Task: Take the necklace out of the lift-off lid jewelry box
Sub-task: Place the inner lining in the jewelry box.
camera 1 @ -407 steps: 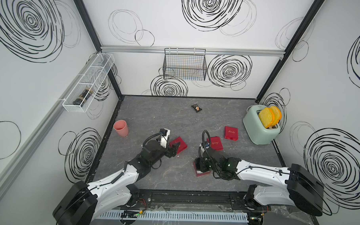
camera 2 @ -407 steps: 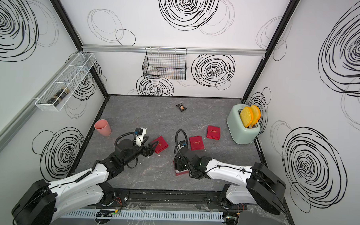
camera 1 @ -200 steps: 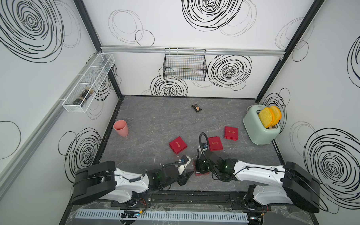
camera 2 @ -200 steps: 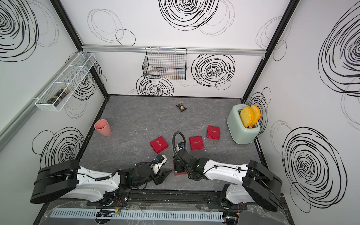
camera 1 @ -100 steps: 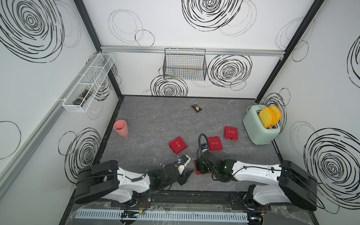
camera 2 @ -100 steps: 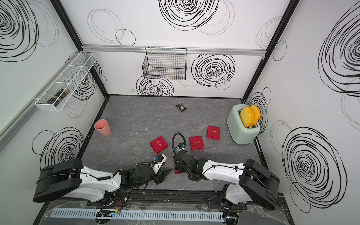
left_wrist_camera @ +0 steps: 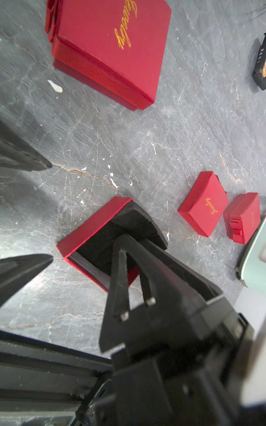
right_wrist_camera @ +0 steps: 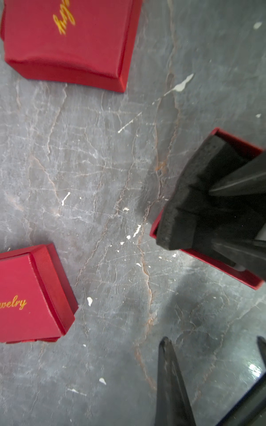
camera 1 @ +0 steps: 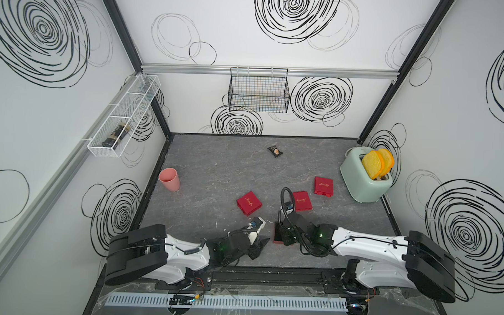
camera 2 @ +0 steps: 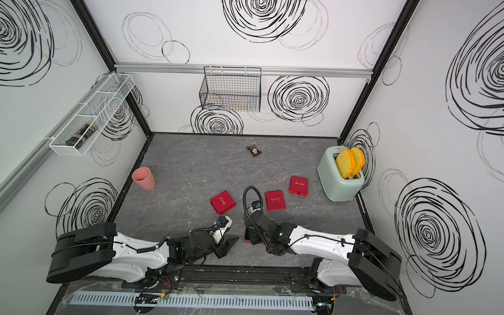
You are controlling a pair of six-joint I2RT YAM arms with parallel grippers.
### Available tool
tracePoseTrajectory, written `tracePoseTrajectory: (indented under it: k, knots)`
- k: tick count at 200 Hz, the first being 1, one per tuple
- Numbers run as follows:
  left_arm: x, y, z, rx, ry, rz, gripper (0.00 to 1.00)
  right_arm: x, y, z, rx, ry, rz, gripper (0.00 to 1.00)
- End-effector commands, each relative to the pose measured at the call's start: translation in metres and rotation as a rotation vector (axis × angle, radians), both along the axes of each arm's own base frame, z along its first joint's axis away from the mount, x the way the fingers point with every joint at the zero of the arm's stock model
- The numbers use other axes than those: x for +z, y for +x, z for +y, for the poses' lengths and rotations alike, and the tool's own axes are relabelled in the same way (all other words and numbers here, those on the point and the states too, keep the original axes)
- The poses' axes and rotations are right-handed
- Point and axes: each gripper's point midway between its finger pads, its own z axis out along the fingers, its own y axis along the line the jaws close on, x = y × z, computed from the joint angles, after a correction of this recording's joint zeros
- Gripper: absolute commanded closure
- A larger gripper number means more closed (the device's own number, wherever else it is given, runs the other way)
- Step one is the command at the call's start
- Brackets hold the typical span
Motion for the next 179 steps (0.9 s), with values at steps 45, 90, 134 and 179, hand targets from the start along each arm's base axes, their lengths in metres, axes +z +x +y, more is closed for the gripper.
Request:
tracePoseTrajectory:
  k: [45,90,134,179]
  knots:
    - [0.003,0.001,0.001,0.025,-0.029,-0.007,0.39,0.017,-0.001,0.005,0.013,0.04,-0.006,0.7]
    - [0.004,0.001,0.004,0.032,-0.024,-0.012,0.39,0.028,0.011,0.013,-0.003,0.059,-0.057,0.75]
    - [0.006,0.0,0.008,0.042,-0.023,-0.02,0.39,0.016,0.022,0.015,-0.027,0.007,-0.067,0.78]
    - [0.006,0.001,0.013,0.053,-0.017,-0.026,0.39,-0.015,0.019,0.01,-0.041,-0.084,0.004,0.8]
